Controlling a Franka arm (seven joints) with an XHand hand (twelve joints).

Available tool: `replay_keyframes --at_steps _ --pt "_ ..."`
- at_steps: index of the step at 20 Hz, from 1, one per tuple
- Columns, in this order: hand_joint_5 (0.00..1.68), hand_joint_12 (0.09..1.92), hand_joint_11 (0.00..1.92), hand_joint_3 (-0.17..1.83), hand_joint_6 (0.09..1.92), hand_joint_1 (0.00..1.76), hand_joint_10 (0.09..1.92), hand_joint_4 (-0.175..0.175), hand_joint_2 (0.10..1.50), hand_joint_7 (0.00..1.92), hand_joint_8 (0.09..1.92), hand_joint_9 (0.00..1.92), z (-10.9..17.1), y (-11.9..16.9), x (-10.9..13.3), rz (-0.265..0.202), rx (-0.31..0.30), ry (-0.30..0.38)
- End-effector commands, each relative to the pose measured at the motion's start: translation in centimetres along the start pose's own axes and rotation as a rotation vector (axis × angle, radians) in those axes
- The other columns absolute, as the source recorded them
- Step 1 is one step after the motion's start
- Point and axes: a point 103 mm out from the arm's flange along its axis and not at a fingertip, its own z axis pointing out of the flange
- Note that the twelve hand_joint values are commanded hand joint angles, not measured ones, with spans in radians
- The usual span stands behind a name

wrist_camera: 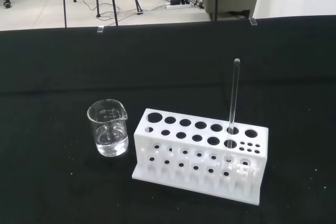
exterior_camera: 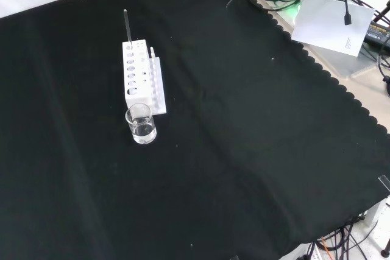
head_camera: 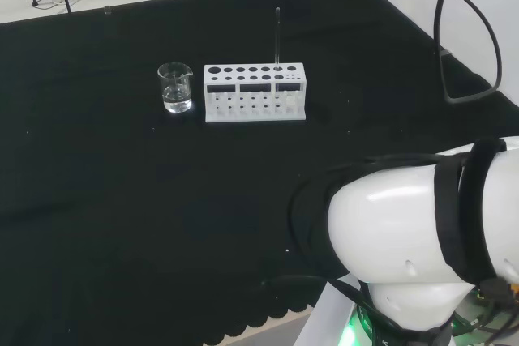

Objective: Take the glass rod from the white test tube rack.

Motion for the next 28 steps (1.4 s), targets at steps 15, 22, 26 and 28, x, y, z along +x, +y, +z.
replay_keyframes --at_steps 15,22,26,28 --pt "0.05 0.99 0.00 0.66 0.09 0.84 0.68 -0.126 0.72 0.00 0.52 0.00 0.0 2.4 -0.6 0.020 -0.005 0.006" --pt "0.07 1.12 0.00 0.66 0.09 0.82 0.80 -0.126 0.73 0.00 0.70 0.00 0.3 8.1 -2.7 0.010 -0.018 -0.008" --pt "0.08 1.18 0.00 0.67 0.09 0.80 0.86 -0.126 0.74 0.00 0.77 0.01 1.5 10.1 -3.8 -0.002 -0.013 -0.013" --pt "0.08 1.19 0.00 0.67 0.09 0.78 0.87 -0.126 0.75 0.01 0.79 0.02 2.4 11.5 -4.3 0.009 0.007 -0.016"
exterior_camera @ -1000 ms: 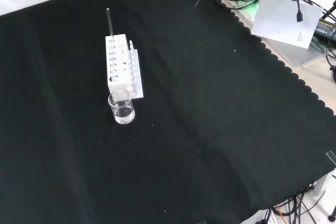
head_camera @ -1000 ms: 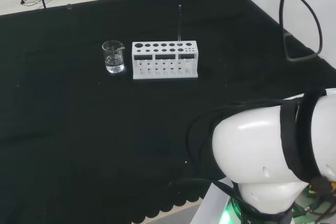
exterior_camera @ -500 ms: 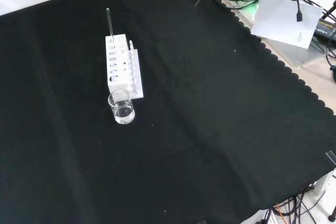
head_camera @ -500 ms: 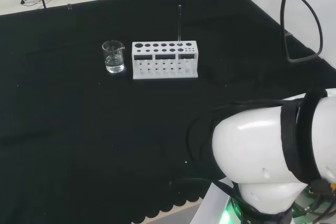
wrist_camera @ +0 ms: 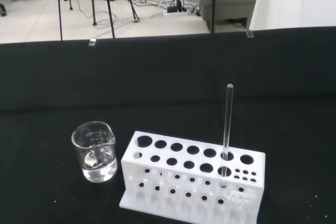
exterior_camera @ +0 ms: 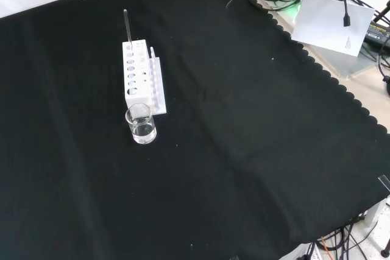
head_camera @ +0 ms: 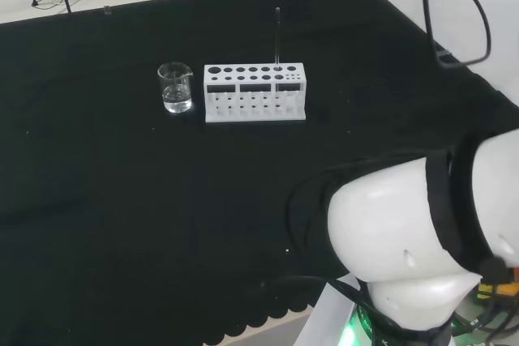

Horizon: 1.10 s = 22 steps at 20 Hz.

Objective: Take the glass rod from the white test tube rack.

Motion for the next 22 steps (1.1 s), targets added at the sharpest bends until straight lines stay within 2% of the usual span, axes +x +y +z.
replay_keyframes --at_steps 1,9,20,22 --pt "0.09 1.20 0.00 0.67 0.09 0.77 0.88 -0.126 0.76 0.01 0.80 0.02 2.7 6.8 -3.0 0.006 0.018 -0.017" --pt "0.10 1.24 0.00 0.65 0.09 0.74 0.89 -0.128 0.78 0.01 0.83 0.06 5.9 12.1 -5.3 -0.022 0.053 0.010" --pt "0.13 1.28 0.00 0.63 0.09 0.73 0.91 -0.134 0.80 0.04 0.85 0.12 11.3 16.1 -7.4 -0.025 0.107 0.024" --pt "0.13 1.28 0.00 0.63 0.09 0.72 0.91 -0.135 0.80 0.05 0.86 0.12 12.3 16.8 -7.4 -0.032 0.119 0.010"
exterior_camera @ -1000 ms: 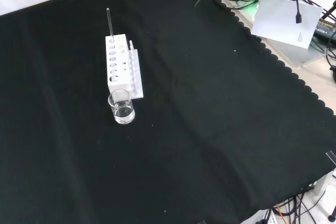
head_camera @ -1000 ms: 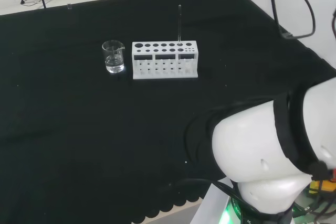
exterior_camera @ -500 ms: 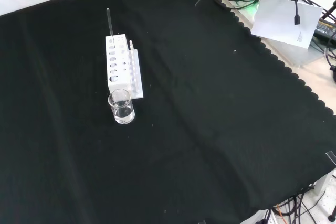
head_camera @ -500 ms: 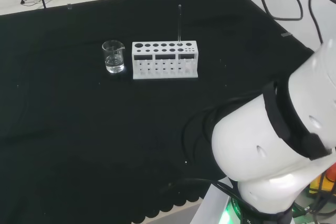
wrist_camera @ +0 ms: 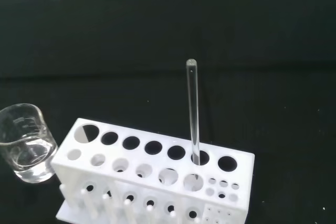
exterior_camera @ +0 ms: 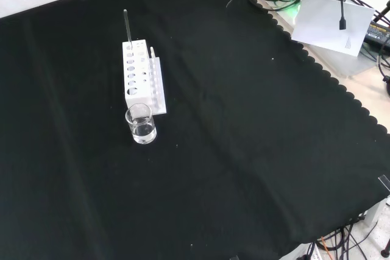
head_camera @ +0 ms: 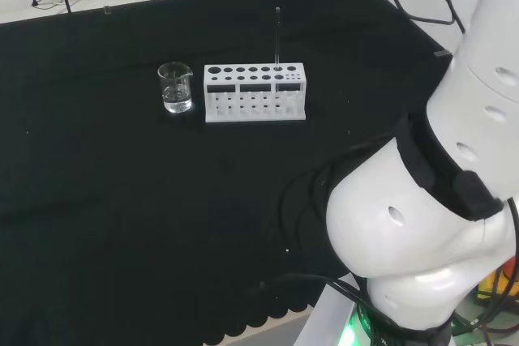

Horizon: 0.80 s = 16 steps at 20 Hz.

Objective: Take the glass rod from the white test tube rack.

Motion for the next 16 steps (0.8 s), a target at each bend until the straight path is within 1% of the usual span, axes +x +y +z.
replay_keyframes --at_steps 1,2,4,10,16 --pt "0.13 1.29 0.00 0.63 0.09 0.72 0.91 -0.135 0.80 0.05 0.86 0.13 2.2 3.0 -1.6 -0.008 0.007 -0.015" --pt "0.13 1.29 0.00 0.63 0.09 0.72 0.91 -0.135 0.80 0.05 0.86 0.13 2.5 3.2 -1.6 -0.007 0.013 -0.024" --pt "0.13 1.29 0.00 0.63 0.09 0.72 0.91 -0.136 0.80 0.06 0.86 0.13 3.2 3.7 -1.5 -0.009 0.020 -0.021" --pt "0.14 1.30 0.00 0.62 0.09 0.71 0.91 -0.137 0.81 0.08 0.87 0.15 5.4 4.6 -1.7 -0.010 0.035 0.013" --pt "0.16 1.35 0.00 0.61 0.09 0.70 0.92 -0.146 0.82 0.14 0.89 0.26 7.0 5.1 -1.7 -0.016 0.039 0.032"
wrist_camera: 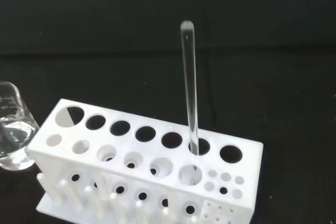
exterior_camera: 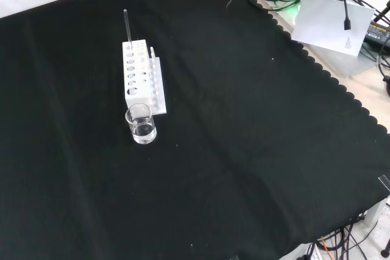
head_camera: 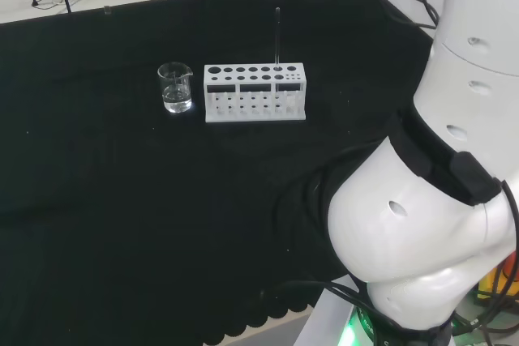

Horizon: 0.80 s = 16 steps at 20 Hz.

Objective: Take the glass rod from the white test tube rack.

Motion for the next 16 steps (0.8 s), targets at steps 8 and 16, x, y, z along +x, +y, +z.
replay_keyframes --at_steps 8,16 --pt "0.18 1.44 0.01 0.61 0.09 0.69 0.91 -0.158 0.84 0.25 0.93 0.42 4.3 1.3 0.1 -0.008 0.018 0.042" --pt "0.24 1.42 0.21 0.61 0.09 0.70 0.92 -0.175 0.84 0.49 0.97 0.64 6.6 1.0 0.9 -0.008 0.036 0.029"
